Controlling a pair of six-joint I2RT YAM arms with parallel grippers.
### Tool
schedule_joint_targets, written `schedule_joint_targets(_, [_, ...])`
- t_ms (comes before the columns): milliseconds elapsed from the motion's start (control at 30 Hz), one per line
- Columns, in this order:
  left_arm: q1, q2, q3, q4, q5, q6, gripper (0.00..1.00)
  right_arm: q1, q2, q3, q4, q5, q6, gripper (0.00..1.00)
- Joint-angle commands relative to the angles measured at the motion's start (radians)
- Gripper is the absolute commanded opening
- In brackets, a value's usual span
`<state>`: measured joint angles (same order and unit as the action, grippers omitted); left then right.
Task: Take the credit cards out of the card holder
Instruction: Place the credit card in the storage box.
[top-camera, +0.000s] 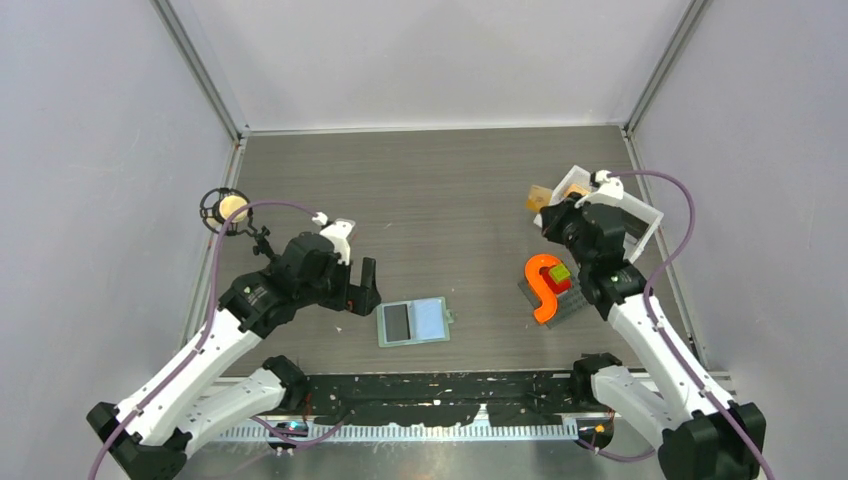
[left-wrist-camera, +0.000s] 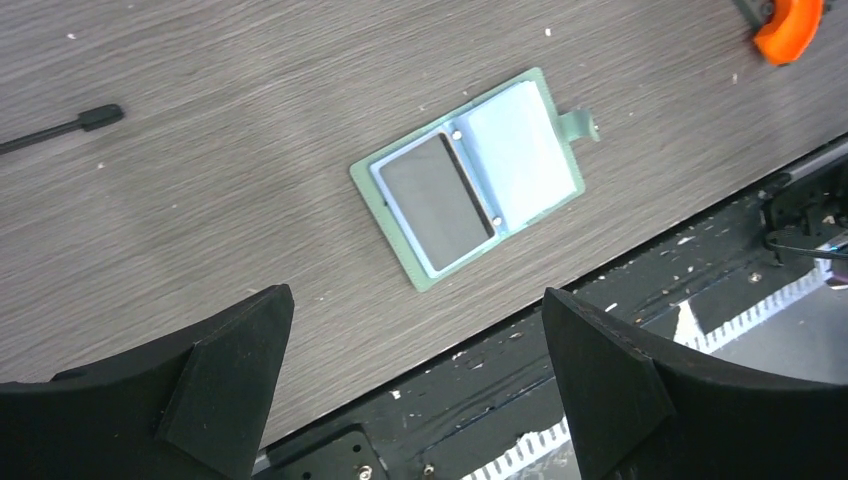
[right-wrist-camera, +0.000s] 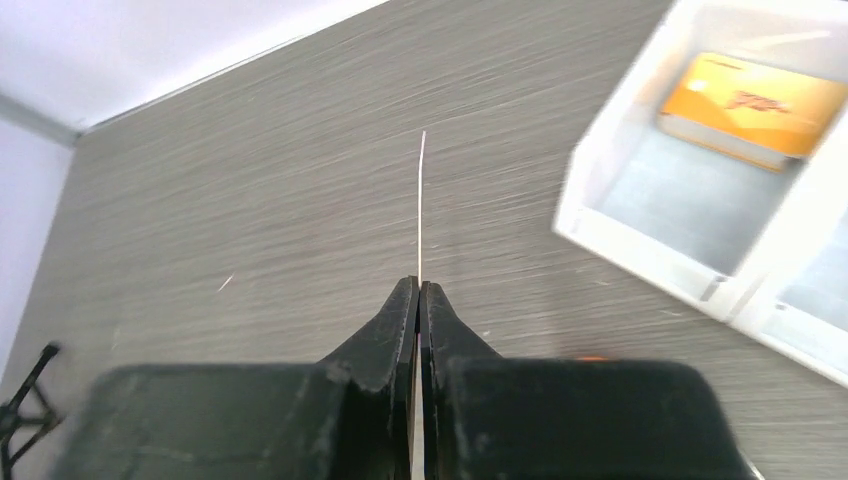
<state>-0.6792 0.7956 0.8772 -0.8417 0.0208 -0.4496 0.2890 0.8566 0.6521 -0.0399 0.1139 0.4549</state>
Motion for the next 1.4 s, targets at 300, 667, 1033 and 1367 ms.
schedule_joint_targets(300, [0.002, 0.043, 0.11, -0.1, -0.188, 0.14, 1.0, -0.424, 0.292, 0.209, -0.012, -0.177, 0.064, 0.05])
schedule_joint_targets(667, [0.002, 0.117, 0.124, -0.144, -0.247, 0.163, 1.0, -0.495, 0.548, 0.29, 0.034, -0.239, 0.076, 0.05])
schedule_joint_targets(1033, [0.001, 0.05, 0.106, -0.117, -0.28, 0.167, 1.0, -0.517, 0.7, 0.364, 0.098, -0.25, 0.104, 0.05])
schedule_joint_targets(1367, [0.002, -0.003, 0.095, -0.078, -0.264, 0.176, 1.0, -0.54, 0.773, 0.407, 0.099, -0.259, 0.102, 0.05])
